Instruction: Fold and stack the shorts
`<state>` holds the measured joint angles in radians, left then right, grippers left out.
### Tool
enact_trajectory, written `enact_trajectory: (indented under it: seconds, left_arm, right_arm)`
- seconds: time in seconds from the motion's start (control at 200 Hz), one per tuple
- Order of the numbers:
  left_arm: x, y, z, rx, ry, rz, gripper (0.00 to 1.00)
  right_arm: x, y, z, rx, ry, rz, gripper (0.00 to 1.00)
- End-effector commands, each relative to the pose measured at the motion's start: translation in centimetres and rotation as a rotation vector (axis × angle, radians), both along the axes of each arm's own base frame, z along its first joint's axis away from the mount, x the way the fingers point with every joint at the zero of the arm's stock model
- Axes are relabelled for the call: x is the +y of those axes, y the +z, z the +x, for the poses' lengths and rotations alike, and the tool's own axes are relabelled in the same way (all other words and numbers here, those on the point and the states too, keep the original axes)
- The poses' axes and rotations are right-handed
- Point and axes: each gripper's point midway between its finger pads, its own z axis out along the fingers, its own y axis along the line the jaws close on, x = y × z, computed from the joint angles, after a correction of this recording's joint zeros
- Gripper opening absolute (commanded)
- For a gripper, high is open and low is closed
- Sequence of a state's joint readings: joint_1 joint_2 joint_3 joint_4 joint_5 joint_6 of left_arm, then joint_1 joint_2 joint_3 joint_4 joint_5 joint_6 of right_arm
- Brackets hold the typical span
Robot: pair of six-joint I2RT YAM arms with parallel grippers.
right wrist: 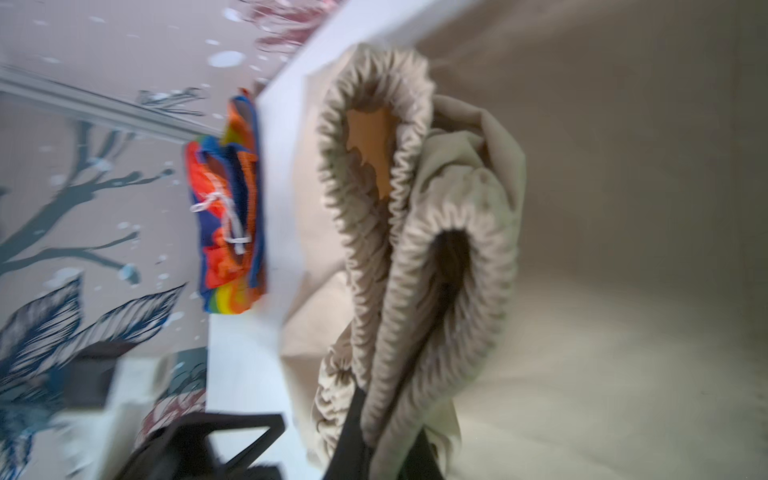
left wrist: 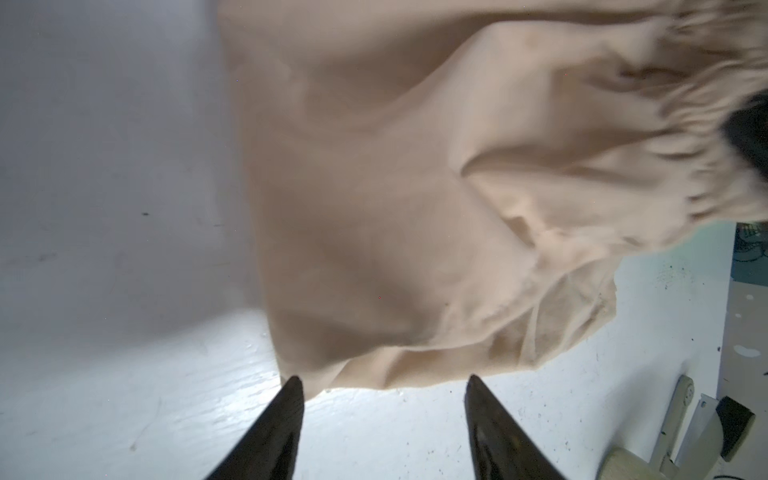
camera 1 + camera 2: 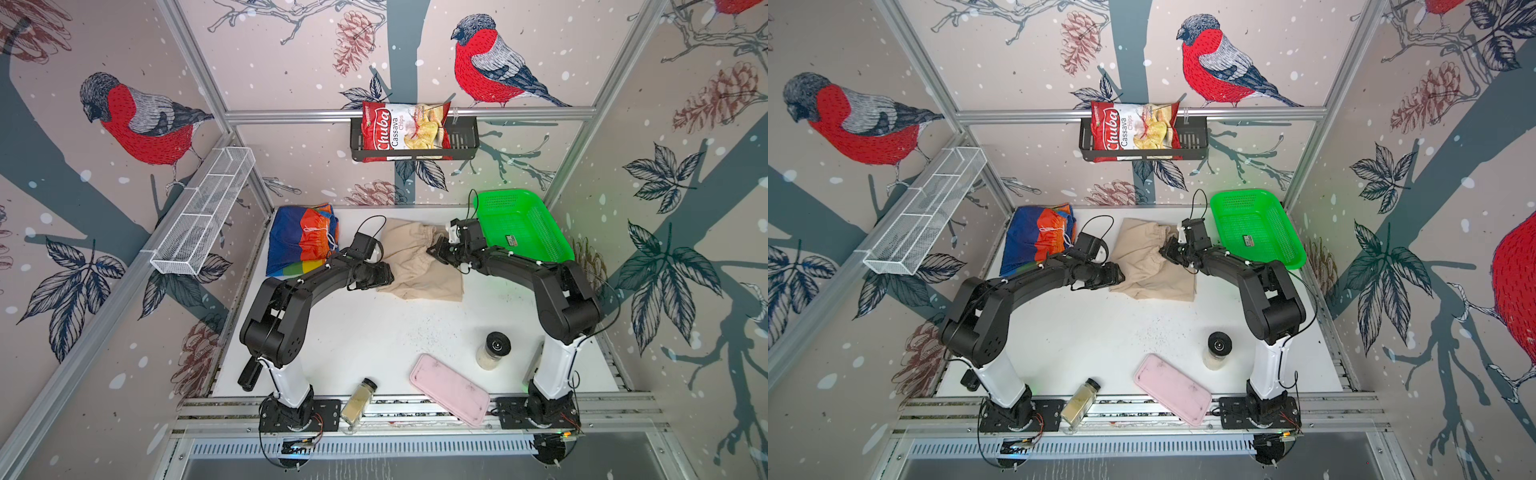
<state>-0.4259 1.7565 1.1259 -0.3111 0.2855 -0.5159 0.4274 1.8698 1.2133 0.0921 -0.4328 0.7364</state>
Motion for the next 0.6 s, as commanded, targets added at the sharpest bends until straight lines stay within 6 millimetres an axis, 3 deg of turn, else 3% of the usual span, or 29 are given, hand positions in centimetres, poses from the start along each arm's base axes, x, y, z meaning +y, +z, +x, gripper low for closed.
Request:
enact_trajectory:
  seconds: [0.0, 0.075, 0.155, 0.26, 0.425, 0.595]
  left_arm:
    - [0.3, 0.3, 0.4, -0.027, 0.010, 0.009, 0.64]
    - [0.3, 0.1, 0.3, -0.018, 0.015, 0.008, 0.67]
    - [0.3, -0.1, 0.2, -0.010, 0.019, 0.003, 0.68]
    - [0.2, -0.2, 0.2, -0.004, 0.023, -0.003, 0.70]
    - [-0.1, -0.2, 0.6, 0.005, 0.026, -0.014, 0.72]
    - [-0.3, -0.1, 0.6, 0.008, 0.029, -0.022, 0.73]
  right_arm:
    - [-0.2, 4.2, -0.6, -0.077, 0.046, 0.055, 0.00]
    - [-1.5, 5.5, -1.1, -0.087, 0.034, 0.061, 0.00]
    - [-3.6, 5.0, -1.6, -0.066, 0.005, 0.056, 0.00]
    - [-6.5, 1.6, -2.2, 0.010, -0.038, 0.036, 0.05]
    - [-8.6, -4.7, -3.1, 0.125, -0.061, 0.014, 0.10]
    - [-11.4, -6.7, -2.6, 0.144, -0.148, -0.009, 0.31]
